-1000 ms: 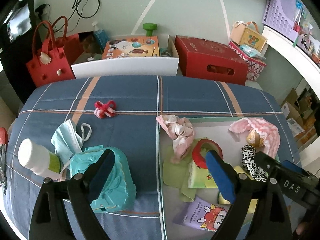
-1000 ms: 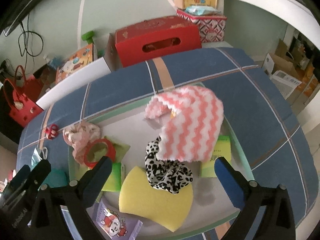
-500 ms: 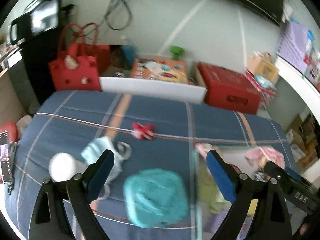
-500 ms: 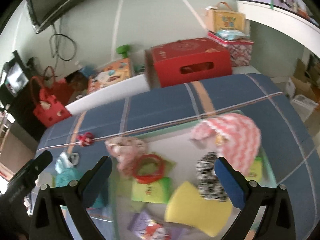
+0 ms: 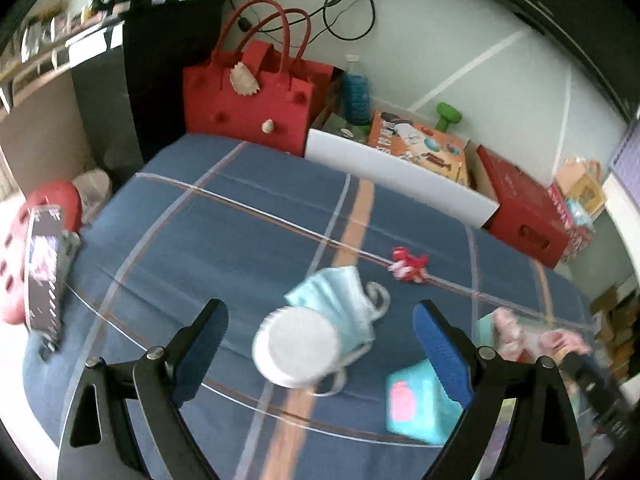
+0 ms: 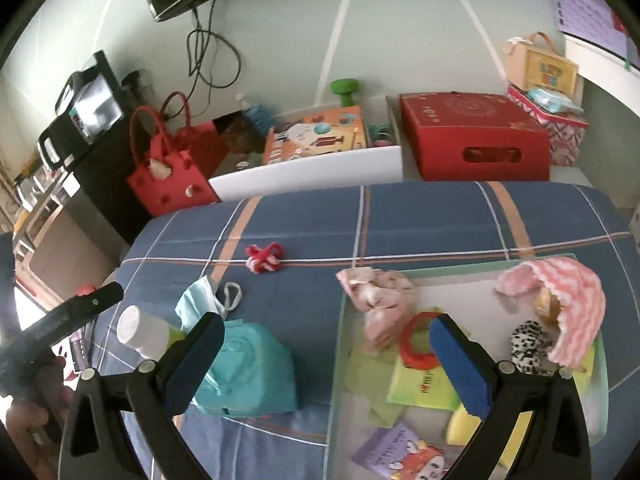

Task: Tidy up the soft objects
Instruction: 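Withdraw both open tools from the tray back toward the pile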

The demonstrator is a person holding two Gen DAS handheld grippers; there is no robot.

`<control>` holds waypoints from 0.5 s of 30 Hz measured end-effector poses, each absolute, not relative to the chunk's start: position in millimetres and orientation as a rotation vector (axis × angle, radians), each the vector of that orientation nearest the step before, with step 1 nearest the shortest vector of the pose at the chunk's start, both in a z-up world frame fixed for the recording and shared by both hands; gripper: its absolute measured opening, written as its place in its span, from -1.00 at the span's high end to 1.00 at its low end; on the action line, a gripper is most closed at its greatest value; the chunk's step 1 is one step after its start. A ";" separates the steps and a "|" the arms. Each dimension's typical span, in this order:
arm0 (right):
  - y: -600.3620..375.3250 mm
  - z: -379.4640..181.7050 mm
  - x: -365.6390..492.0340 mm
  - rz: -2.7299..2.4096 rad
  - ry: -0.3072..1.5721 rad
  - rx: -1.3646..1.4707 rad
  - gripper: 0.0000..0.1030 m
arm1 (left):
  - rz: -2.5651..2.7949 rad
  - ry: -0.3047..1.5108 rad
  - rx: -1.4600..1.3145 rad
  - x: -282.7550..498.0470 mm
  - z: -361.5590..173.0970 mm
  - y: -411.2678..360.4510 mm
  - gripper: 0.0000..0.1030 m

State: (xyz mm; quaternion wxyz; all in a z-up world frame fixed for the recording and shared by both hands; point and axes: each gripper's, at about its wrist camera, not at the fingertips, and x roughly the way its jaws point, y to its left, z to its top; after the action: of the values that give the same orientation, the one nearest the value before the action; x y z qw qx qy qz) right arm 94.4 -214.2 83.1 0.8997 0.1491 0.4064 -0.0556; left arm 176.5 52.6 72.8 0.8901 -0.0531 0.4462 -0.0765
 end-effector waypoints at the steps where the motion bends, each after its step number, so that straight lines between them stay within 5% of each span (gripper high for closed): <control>1: -211.2 83.3 97.8 -0.110 0.851 0.310 -1.00 | -0.155 0.938 -0.092 178.5 71.5 57.7 -0.82; 15: -183.3 103.6 161.0 0.041 0.976 0.259 -1.00 | -0.253 1.112 -0.100 240.4 57.2 98.8 -0.81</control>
State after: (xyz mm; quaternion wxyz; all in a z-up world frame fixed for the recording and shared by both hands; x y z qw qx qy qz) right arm 161.0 -183.3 103.6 0.8750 0.1240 0.4676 0.0195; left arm 240.4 98.8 57.2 0.8407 -0.0475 0.5259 -0.1196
